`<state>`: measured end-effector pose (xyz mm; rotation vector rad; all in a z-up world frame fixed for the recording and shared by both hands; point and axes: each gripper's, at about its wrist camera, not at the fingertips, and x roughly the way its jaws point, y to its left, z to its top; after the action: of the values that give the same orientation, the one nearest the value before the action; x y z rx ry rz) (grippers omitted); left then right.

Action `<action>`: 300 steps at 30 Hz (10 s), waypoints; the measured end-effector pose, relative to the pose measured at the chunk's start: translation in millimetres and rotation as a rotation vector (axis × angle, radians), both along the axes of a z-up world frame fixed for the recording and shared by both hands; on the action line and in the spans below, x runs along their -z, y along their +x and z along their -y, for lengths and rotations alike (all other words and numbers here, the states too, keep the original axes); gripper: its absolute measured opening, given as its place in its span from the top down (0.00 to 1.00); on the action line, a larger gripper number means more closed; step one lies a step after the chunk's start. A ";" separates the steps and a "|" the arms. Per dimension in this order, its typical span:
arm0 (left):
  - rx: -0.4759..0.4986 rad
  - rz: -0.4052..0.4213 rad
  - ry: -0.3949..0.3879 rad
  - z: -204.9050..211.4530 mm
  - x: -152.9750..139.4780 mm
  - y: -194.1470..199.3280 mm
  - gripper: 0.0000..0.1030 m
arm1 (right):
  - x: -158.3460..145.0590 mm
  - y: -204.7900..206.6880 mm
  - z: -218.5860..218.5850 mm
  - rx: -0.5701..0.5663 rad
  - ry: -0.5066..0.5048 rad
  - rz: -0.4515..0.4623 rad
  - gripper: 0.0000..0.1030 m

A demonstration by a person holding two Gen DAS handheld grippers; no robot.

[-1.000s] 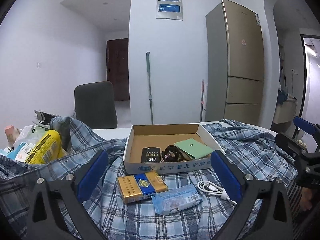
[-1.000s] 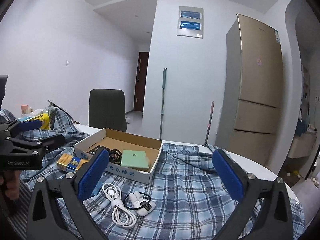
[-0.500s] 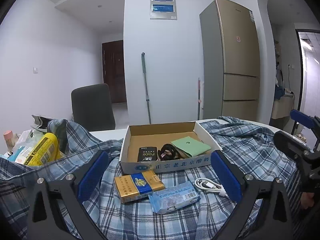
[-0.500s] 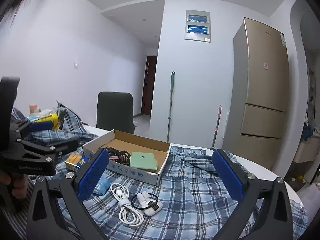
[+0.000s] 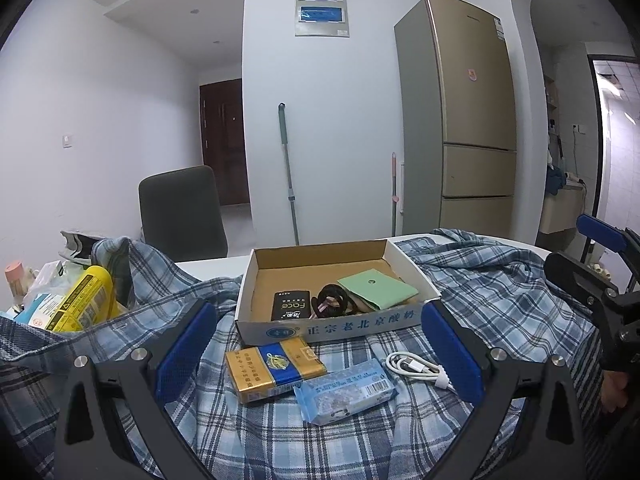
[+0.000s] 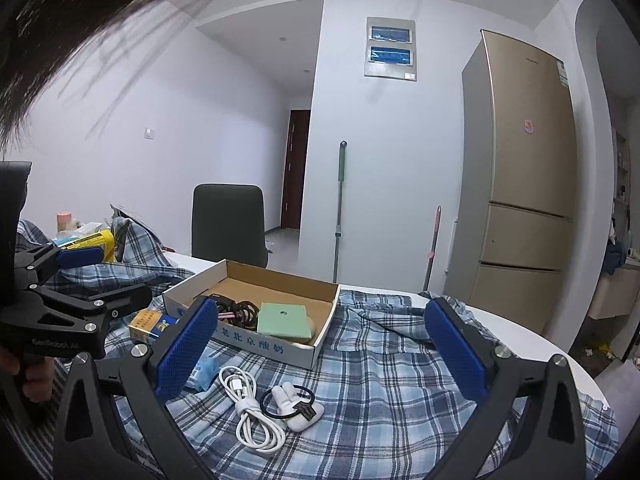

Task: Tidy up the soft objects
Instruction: 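Withdraw both tools from the box back over the bed, then lower the right tool onto the white coiled cable and close it, then grasp the light-blue wipes packet with the left tool while the right tool lifts the cable, then carry the wipes packet and white cable over the box with both tools, then open both tools to drop the wipes packet and cable into the box, then withdraw both tools from the box back over the bed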

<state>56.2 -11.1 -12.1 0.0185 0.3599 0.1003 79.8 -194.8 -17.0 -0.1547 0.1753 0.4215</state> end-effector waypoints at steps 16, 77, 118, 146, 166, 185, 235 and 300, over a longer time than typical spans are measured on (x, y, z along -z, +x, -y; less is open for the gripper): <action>0.010 -0.056 0.004 2.5 3.8 5.4 0.00 | 60.4 67.2 -36.1 -0.217 -0.202 -0.578 0.32; 0.040 -0.637 -0.288 -16.1 57.4 85.1 0.08 | 60.5 96.5 -34.9 -0.203 -0.162 -0.598 0.81; 0.020 -0.637 -0.160 4.0 75.3 99.3 0.30 | 69.2 97.3 -43.1 -0.195 -0.221 -0.608 0.80; 0.084 0.029 -0.082 16.4 -2.9 -0.5 0.30 | 22.5 52.3 -31.4 -0.229 -0.097 -0.227 0.80; 0.124 0.219 -0.089 4.1 -61.7 -5.7 0.30 | -39.8 62.0 -39.9 -0.179 -0.007 -0.126 0.80; 0.053 0.325 -0.024 -18.2 -65.8 112.0 0.30 | -29.2 187.4 -96.3 -0.100 0.027 -0.222 0.80; -0.059 -0.166 -0.109 -63.0 19.5 198.1 0.13 | 55.3 235.2 -110.7 -0.133 -0.099 -0.518 0.25; -0.037 -0.114 0.007 -6.0 5.0 54.6 0.00 | 28.1 98.8 -13.9 -0.173 -0.077 -0.302 0.01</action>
<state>110.8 -5.1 -17.1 0.0241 0.4743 0.1376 178.6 -180.9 -45.0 -0.1819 0.4780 0.6106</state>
